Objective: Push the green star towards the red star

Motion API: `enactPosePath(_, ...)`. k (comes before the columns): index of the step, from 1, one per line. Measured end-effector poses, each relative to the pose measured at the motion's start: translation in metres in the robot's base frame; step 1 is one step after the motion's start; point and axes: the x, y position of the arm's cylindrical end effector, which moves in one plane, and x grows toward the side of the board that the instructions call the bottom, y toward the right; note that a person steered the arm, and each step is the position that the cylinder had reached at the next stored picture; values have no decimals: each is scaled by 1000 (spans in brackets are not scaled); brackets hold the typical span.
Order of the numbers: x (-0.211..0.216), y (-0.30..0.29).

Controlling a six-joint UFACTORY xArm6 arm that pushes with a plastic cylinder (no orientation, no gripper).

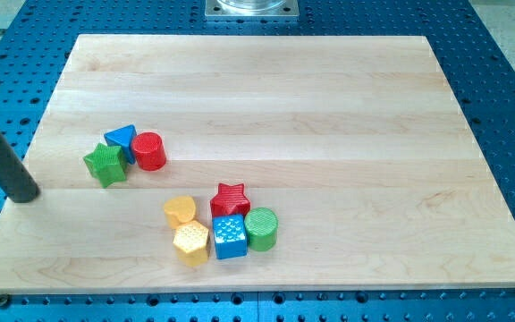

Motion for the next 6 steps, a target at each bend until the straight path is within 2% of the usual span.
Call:
enactPosePath(2, 0, 0)
enactPosePath(3, -21, 11)
enactPosePath(4, -37, 51)
enactPosePath(5, -33, 116)
enactPosePath(6, -29, 146)
